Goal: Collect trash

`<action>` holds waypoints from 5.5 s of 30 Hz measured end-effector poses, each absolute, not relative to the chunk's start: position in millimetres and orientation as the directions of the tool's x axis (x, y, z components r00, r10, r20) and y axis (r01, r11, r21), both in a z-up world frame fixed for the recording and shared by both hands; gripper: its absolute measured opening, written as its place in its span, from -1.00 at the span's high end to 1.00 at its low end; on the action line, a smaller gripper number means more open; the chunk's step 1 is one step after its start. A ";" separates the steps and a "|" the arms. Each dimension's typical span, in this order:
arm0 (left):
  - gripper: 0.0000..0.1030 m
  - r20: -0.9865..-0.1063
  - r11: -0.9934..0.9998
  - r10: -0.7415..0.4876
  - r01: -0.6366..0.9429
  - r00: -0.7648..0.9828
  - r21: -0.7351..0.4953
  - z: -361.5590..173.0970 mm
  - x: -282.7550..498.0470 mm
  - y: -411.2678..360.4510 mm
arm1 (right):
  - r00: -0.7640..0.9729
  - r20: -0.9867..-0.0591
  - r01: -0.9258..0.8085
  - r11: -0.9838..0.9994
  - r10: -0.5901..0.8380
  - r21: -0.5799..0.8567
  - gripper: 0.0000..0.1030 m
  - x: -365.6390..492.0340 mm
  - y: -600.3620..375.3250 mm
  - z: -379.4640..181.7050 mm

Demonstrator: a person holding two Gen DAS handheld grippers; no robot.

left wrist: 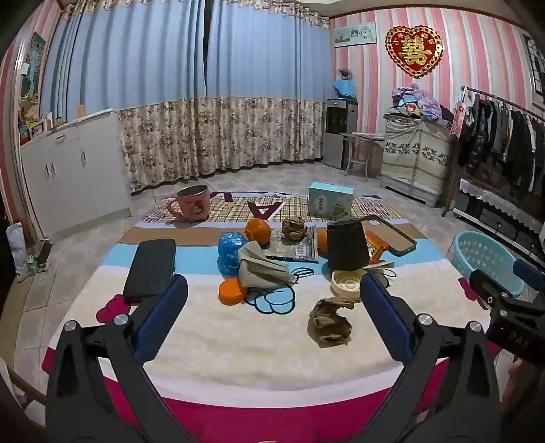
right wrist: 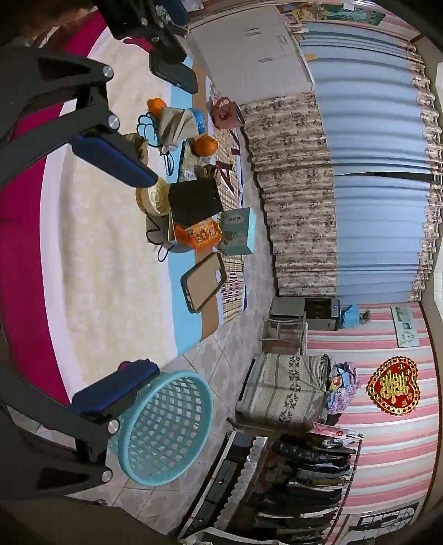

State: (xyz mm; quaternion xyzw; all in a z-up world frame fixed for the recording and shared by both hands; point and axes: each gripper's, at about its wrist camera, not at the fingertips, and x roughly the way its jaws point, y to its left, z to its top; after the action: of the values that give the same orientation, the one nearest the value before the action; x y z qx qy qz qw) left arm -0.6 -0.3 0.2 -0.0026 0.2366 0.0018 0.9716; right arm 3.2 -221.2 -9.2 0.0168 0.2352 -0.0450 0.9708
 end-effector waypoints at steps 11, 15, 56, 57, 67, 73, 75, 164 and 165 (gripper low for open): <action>-0.90 -0.457 1.000 0.009 -0.007 0.889 0.007 0.7 1.8 -3.8 | 0.889 -0.452 0.094 0.995 -0.072 0.027 -0.93 2.7 -223.2 -9.4; -0.90 -0.458 1.000 0.007 -0.007 0.889 0.001 1.0 5.8 -3.9 | 0.891 -0.448 0.100 0.995 -0.080 0.021 -0.93 2.2 -222.3 -9.7; -0.90 -0.451 1.000 0.020 -0.016 0.892 0.013 -2.0 3.9 5.4 | 0.899 -0.428 0.114 0.993 -0.095 0.020 -0.93 -2.6 -233.2 1.1; -0.90 -0.450 1.000 0.020 -0.015 0.893 0.014 -2.0 3.7 5.2 | 0.899 -0.428 0.114 0.993 -0.094 0.020 -0.93 -3.0 -232.2 0.6; -0.90 -0.450 1.000 0.021 -0.017 0.893 0.014 -2.0 3.6 4.9 | 0.900 -0.426 0.115 0.993 -0.096 0.018 -0.93 -3.2 -233.8 0.7; -0.90 -0.450 1.000 0.022 -0.017 0.893 0.014 -2.1 3.8 5.2 | 0.900 -0.425 0.117 0.993 -0.099 0.015 -0.93 -3.0 -234.2 -0.3; -0.90 -0.449 1.000 0.023 -0.018 0.893 0.014 -2.4 3.5 7.3 | 0.900 -0.424 0.120 0.993 -0.102 0.016 -0.93 -2.8 -236.4 -0.9; -0.83 -0.696 0.999 -0.024 0.041 0.718 0.009 -75.5 165.2 54.0 | 0.781 -0.618 0.139 0.990 -0.095 0.023 -0.93 186.3 -202.3 -42.3; -0.80 -0.699 0.999 -0.034 0.049 0.714 0.002 -77.1 166.5 52.6 | 0.778 -0.620 0.138 0.990 -0.106 0.004 -0.93 186.5 -200.9 -44.6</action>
State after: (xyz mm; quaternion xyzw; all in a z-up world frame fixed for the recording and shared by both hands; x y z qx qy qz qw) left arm 166.5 52.6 -77.1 0.0100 0.3774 -0.0223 0.9257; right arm 186.5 -200.9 -44.6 0.0247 0.3270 -0.0646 0.9425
